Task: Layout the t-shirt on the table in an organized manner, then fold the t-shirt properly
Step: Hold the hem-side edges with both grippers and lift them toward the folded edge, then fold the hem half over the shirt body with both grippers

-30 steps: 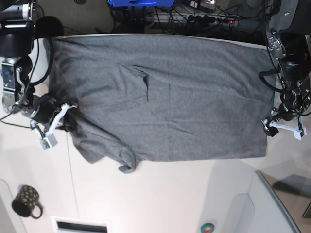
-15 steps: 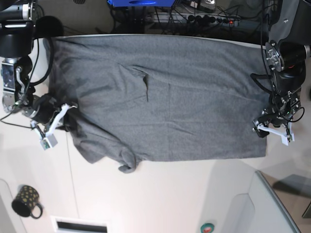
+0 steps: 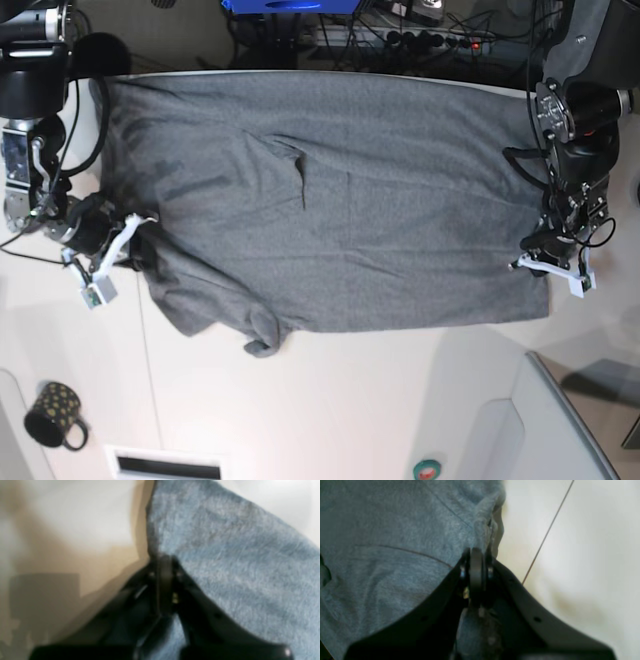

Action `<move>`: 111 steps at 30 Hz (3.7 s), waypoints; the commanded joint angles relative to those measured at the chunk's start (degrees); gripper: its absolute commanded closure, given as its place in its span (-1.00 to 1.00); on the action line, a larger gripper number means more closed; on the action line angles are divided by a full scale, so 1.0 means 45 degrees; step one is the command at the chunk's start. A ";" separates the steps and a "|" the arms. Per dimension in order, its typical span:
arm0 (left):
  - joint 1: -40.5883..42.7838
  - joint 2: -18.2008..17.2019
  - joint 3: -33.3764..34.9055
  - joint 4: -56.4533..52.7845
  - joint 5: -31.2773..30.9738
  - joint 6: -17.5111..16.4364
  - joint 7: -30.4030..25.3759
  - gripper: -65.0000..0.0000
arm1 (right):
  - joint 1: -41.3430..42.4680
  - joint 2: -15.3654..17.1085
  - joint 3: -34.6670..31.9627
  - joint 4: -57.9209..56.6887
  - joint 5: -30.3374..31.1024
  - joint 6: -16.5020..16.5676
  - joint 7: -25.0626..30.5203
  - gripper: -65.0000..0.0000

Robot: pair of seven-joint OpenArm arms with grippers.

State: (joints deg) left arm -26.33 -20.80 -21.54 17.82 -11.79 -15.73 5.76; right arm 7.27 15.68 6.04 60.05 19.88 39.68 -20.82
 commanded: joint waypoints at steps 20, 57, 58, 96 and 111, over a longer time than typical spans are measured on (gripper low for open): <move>0.5040 0.0529 -0.0830 1.2322 -0.0398 -0.0051 0.6544 1.00 | -0.1117 0.0041 0.0093 0.3407 0.0203 0.0071 -0.0971 0.98; 0.7521 0.0001 -0.1455 1.3045 -0.1590 -0.0051 0.6935 1.00 | 0.3416 -0.1424 0.1539 -0.1066 0.0105 0.0071 -0.5444 -0.41; 0.7521 0.0001 -0.1455 1.3045 -0.1590 -0.0051 0.6935 1.00 | 0.3767 -0.1326 0.1206 -0.2063 0.0105 0.0071 -0.4936 -0.41; 0.7423 -0.0077 -0.1475 1.3045 -0.1590 -0.0051 0.6935 1.00 | 0.3728 -0.1522 0.0288 -0.3567 0.0125 0.0071 -0.2280 0.98; 0.7169 -0.0116 -0.1475 1.3065 -0.1590 -0.0051 0.6935 1.00 | 0.0114 -0.1580 0.0347 0.5459 0.0222 0.0071 -0.5777 0.98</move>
State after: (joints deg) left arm 6.52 -20.12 -27.73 75.53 -18.52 -16.12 37.98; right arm 6.50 8.19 7.35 83.81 19.90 39.70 -47.94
